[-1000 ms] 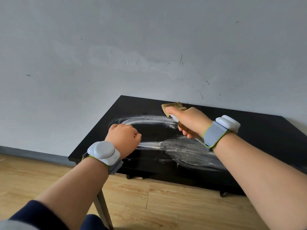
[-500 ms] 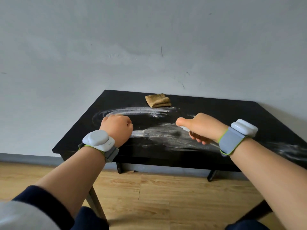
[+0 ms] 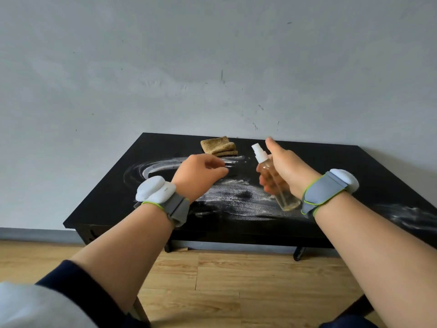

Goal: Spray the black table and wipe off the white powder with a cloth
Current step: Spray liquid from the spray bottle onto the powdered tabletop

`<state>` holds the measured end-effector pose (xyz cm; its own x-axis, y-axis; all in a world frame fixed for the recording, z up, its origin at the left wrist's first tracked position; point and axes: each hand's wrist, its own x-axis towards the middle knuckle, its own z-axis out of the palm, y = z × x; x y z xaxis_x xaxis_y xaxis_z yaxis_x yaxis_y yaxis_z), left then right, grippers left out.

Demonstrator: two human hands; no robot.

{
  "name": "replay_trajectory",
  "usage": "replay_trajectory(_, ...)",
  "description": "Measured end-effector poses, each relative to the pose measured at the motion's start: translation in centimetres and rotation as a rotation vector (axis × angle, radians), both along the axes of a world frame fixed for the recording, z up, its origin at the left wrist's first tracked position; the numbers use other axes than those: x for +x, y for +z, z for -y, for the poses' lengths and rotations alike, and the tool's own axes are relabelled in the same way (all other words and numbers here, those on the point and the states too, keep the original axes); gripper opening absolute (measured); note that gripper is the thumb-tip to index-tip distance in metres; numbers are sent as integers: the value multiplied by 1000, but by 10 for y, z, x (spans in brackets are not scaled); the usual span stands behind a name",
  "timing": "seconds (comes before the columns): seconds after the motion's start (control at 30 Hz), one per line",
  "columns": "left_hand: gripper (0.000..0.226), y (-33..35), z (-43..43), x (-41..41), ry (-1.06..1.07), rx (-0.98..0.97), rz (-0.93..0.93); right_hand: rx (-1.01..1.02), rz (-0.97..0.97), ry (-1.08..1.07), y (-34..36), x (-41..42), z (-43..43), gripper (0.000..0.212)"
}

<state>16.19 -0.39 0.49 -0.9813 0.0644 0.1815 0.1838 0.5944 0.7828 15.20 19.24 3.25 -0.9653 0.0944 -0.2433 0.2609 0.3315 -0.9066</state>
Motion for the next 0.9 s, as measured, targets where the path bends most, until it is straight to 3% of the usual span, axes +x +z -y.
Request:
replay_trajectory(0.2,34,22,-40,-8,-85,450,115,-94,-25,16,6,-7,23,70)
replay_trajectory(0.3,47,23,-48,-14,-85,550,131,-154,-34,21,8,-8,29,67)
replay_trajectory(0.43,50,23,-49,-19,-115,541,126,-194,-14,33,4,-13,26,69)
replay_trajectory(0.63,64,32,-48,-20,-135,380,31,-345,140,147,0,-16,22,62)
replay_trajectory(0.73,54,36,-46,-19,-148,325,12,-419,230,256,4,-11,20,64)
replay_trajectory(0.9,58,34,-43,-21,-135,321,0,-377,104,195,6,-14,23,71)
